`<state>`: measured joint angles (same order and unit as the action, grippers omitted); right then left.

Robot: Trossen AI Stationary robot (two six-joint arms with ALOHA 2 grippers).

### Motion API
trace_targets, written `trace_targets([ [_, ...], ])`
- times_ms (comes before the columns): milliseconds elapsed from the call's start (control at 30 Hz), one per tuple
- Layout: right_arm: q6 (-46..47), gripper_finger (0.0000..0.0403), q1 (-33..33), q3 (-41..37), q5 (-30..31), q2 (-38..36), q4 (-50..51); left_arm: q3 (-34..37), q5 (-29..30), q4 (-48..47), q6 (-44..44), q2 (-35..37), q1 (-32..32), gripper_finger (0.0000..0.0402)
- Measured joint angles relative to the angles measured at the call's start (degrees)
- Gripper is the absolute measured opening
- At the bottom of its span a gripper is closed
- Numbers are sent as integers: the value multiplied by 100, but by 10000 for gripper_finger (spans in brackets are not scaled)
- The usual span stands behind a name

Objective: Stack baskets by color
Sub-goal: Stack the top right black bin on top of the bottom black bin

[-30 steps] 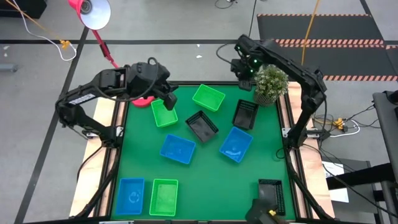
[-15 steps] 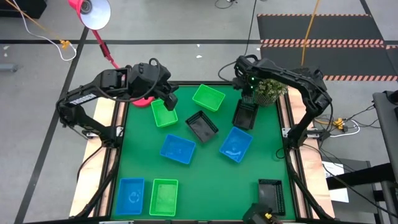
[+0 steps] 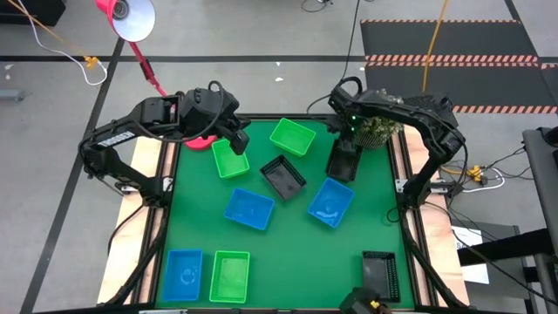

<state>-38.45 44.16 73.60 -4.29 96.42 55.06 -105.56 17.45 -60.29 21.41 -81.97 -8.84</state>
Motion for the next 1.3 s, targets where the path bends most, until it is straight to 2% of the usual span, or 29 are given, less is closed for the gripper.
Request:
trace_targets([
  [133,-23,153,0,-207,13,0,-164,0,0,2,8,0,-2,6],
  [267,-25,153,0,-366,294,0,-392,0,2,4,-3,0,-1,6],
  [700,-166,148,-2,-660,303,0,-766,0,4,6,-75,1,-2,6],
  [1133,-125,13,-2,-660,297,0,-858,0,7,7,-319,2,-2,6],
  [1300,-125,13,-2,-660,297,0,-892,0,4,7,-306,2,-2,6],
])
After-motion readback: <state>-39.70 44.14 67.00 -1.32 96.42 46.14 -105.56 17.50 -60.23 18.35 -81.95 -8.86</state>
